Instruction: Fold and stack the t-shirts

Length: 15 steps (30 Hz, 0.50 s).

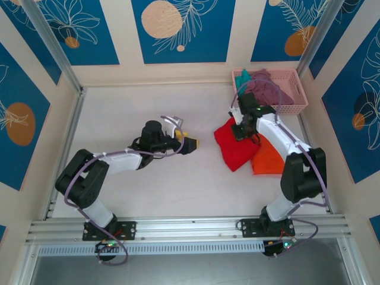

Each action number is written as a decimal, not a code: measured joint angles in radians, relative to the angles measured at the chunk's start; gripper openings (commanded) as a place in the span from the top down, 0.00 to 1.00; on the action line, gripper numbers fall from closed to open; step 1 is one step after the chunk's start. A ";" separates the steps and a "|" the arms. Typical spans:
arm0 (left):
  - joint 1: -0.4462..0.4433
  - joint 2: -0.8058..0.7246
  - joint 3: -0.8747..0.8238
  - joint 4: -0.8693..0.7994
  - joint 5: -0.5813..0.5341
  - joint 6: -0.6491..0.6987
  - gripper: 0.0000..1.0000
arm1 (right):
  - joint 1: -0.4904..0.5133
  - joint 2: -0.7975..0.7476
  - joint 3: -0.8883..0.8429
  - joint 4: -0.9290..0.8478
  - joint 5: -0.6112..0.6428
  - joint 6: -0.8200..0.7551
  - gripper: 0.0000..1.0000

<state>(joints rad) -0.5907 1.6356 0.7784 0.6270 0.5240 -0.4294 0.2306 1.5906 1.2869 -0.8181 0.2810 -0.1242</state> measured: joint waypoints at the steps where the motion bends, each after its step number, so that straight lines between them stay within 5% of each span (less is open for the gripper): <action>1: -0.008 0.000 -0.005 0.015 0.002 0.008 0.00 | -0.018 -0.025 -0.001 -0.017 -0.001 -0.009 1.00; 15: -0.026 0.000 -0.009 0.034 0.008 0.073 0.00 | -0.219 -0.210 -0.006 -0.161 -0.055 -0.045 1.00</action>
<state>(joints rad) -0.6167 1.6360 0.7692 0.6605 0.5320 -0.3561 0.0116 1.3804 1.2808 -0.9794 0.2256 -0.1692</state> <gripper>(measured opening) 0.998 0.118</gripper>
